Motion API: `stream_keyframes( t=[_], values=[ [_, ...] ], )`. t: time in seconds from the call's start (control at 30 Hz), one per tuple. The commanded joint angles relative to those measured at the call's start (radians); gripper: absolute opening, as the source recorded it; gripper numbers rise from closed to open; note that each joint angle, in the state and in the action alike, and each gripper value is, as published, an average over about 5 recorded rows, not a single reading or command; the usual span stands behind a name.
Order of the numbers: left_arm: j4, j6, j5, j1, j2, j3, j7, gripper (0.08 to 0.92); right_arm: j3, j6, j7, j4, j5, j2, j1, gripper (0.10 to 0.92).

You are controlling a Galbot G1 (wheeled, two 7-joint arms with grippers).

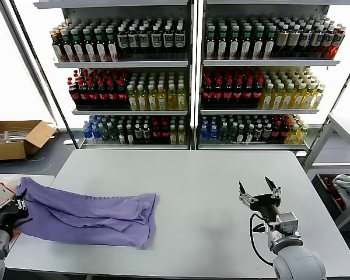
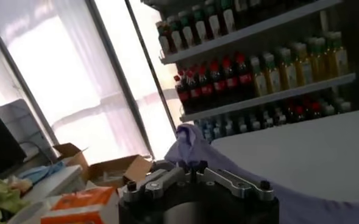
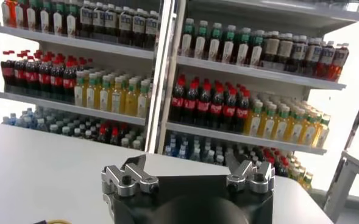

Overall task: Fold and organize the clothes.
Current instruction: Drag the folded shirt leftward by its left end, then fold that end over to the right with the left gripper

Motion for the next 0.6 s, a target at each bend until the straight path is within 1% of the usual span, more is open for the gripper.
stream_keyframes(
  t=[0.03, 0.17, 0.3, 0.43, 0.6],
  values=[
    [-0.091, 0.006, 0.053, -0.006, -0.069, 0.174, 0.000, 0.093, -0.002, 0.003, 0.000, 0.032, -0.026, 0.002, -0.020, 0.823],
    [-0.089, 0.002, 0.111, -0.007, -0.141, 0.320, -0.004, 0.093, -0.002, 0.005, 0.000, 0.064, -0.048, 0.012, -0.049, 0.823],
    [-0.075, 0.001, 0.163, -0.021, -0.196, 0.438, -0.009, 0.093, 0.008, 0.008, 0.000, 0.101, -0.064, 0.022, -0.088, 0.823],
    [-0.072, 0.015, 0.175, -0.044, -0.220, 0.506, -0.018, 0.093, 0.024, 0.014, 0.000, 0.126, -0.075, 0.034, -0.122, 0.823],
    [-0.085, 0.043, 0.162, -0.072, -0.225, 0.556, -0.028, 0.093, 0.032, 0.028, 0.001, 0.145, -0.096, 0.053, -0.165, 0.823]
  ],
)
